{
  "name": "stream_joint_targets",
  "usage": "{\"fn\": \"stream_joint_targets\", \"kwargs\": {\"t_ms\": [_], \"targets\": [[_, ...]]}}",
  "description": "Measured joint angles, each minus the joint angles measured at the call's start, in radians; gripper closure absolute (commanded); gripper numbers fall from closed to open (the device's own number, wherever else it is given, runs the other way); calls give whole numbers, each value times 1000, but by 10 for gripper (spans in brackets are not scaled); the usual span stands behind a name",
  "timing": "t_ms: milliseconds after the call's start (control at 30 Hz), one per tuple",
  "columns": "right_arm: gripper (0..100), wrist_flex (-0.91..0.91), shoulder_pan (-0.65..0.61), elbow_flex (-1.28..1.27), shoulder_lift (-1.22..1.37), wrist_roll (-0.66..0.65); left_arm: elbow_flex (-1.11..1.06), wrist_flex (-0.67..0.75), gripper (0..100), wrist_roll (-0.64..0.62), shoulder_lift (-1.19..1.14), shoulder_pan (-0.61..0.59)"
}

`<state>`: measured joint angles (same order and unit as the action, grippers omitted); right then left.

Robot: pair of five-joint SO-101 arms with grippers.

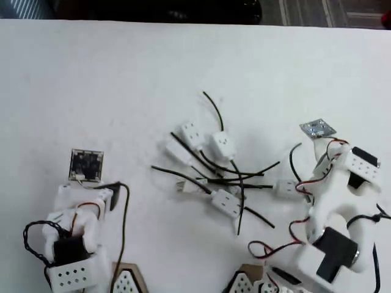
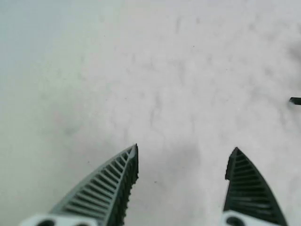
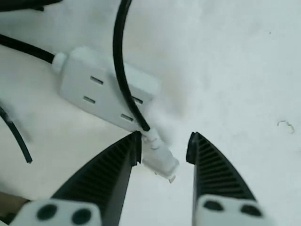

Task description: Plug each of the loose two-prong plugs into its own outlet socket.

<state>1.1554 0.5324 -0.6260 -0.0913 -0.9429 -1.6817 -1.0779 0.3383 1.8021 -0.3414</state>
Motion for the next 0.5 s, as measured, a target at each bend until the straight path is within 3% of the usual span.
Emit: {"fn": "stream_joint_targets", "kwargs": {"t_ms": [233,500], "targets": [[840,150,74,78,46,-110,0,0,706,0,0,0],[840,164,86,86,68,-126,0,0,706,0,0,0]]}}
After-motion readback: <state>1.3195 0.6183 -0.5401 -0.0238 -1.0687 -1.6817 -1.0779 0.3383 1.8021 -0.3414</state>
